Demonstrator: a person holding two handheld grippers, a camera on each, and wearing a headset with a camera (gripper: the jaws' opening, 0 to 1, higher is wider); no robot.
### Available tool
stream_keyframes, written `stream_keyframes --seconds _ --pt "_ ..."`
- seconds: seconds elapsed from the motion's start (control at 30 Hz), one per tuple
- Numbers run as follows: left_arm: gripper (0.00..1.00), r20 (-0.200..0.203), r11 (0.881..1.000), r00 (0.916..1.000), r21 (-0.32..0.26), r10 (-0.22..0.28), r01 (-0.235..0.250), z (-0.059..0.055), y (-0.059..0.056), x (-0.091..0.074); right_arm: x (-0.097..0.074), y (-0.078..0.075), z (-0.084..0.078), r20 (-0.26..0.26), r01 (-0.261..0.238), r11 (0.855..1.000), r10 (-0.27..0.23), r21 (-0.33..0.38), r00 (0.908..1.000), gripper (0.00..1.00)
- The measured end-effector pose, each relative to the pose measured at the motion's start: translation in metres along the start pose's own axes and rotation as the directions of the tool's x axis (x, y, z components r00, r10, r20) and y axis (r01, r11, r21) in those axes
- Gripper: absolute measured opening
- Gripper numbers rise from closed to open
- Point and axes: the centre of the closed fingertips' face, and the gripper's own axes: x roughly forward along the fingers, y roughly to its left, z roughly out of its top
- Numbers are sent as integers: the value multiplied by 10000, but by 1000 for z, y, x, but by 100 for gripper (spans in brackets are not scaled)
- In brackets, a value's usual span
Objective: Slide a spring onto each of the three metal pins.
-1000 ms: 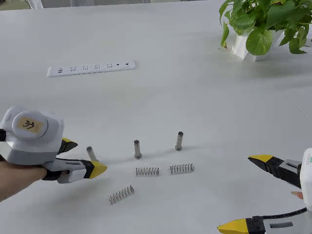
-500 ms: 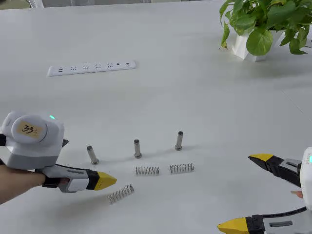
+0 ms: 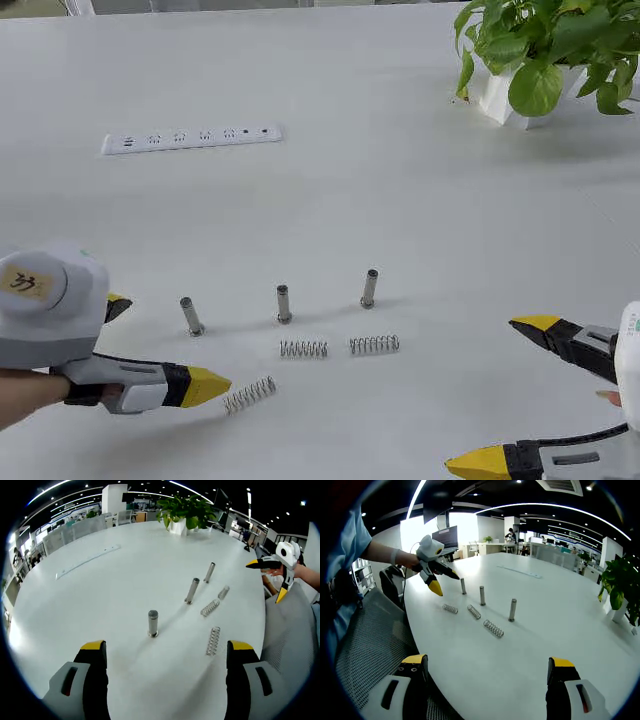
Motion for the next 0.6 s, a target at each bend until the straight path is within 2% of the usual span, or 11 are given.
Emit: stream_keyframes --seconds 0.27,0.5,0.6 --pt "99 37 10000 10000 -48 -23 24 -16 -8 -10 1 0 1 -14 -48 10000 48 -47 10000 99" --pt "99 219 9998 9996 -82 -165 167 -19 -20 -12 0 -1 1 -20 -54 10000 53 -77 10000 99" --pt "98 383 9992 9985 -22 -396 397 -19 -30 -11 -1 -2 0 -13 2 10000 -2 -74 10000 99"
